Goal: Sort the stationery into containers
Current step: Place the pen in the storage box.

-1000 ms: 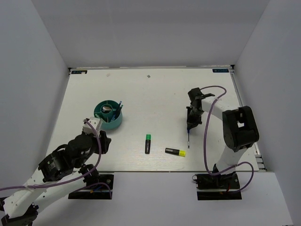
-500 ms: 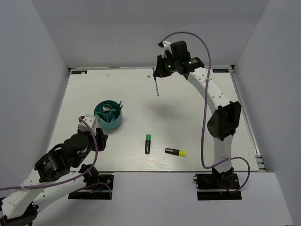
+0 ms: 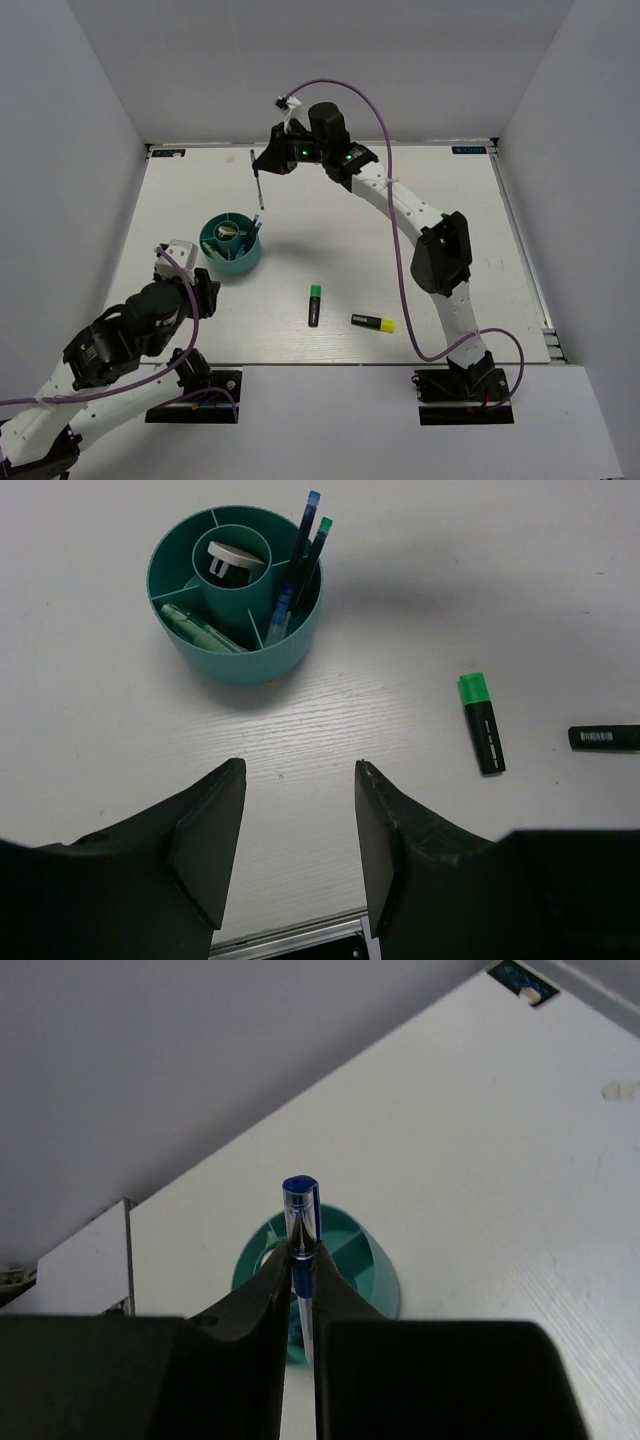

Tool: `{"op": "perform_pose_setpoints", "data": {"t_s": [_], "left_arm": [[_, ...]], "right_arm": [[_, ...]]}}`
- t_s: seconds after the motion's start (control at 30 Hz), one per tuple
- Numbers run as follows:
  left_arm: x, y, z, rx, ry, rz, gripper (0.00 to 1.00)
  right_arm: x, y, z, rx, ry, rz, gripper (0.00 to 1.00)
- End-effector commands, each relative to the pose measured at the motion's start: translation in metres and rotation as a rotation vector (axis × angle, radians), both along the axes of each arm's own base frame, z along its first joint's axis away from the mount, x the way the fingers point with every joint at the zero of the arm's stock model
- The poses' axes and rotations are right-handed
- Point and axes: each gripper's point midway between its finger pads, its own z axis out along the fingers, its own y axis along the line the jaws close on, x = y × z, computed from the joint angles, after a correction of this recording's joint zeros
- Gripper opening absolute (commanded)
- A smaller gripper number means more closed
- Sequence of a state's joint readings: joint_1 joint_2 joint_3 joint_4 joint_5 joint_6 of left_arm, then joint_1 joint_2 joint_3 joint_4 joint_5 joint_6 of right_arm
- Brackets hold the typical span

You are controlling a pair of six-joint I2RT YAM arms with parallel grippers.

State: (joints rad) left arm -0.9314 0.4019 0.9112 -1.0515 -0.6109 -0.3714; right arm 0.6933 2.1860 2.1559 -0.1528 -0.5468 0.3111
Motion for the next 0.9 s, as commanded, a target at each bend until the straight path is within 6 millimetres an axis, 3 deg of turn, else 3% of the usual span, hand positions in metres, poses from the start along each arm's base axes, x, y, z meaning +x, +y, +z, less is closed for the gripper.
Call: {"op": "perform_pose_setpoints", "data": {"t_s": [0.0,0.13,0.23,0.27,0.3,0.4,0.57,0.73,0.87], "left_arm": [[-0.004,0.013,0.009,-0.003,-0.013,0.032,0.58],[-0.004,0.015,0.006,-0.006,-0.013,0.039,0.58],[-0.004,0.014,0.003,-0.005,-0.009,0.041,0.58],[-0.004,0.015,0.004,-0.008,-0.012,0.048,0.58],[-0.003,0.014,0.002,-0.005,-0.011,0.042,0.58],[-0.003,0.013,-0.002,-0.002,-0.003,0.046,0.58],[-0.003,0.013,-0.008,0.0,0.003,0.05,0.58],[-0.004,0.015,-0.01,-0.001,0.005,0.055,0.57],[-0.005,0.016,-0.011,-0.007,0.006,0.059,0.57]], "right_arm": [[0.001,0.025,0.046,0.214,-0.145,0.076,0.0],[-0.004,0.04,0.044,0.286,-0.241,0.129,0.0],[0.004,0.049,0.021,0.272,-0.256,0.128,0.0],[0.005,0.052,0.024,0.279,-0.273,0.13,0.0],[0.008,0.055,0.011,0.264,-0.275,0.13,0.0],[0.006,0.062,0.005,0.258,-0.307,0.144,0.0],[0.006,0.073,-0.023,0.227,-0.324,0.156,0.0],[-0.004,0.08,-0.035,0.215,-0.315,0.19,0.0],[-0.012,0.082,-0.056,0.187,-0.292,0.219,0.0]]}}
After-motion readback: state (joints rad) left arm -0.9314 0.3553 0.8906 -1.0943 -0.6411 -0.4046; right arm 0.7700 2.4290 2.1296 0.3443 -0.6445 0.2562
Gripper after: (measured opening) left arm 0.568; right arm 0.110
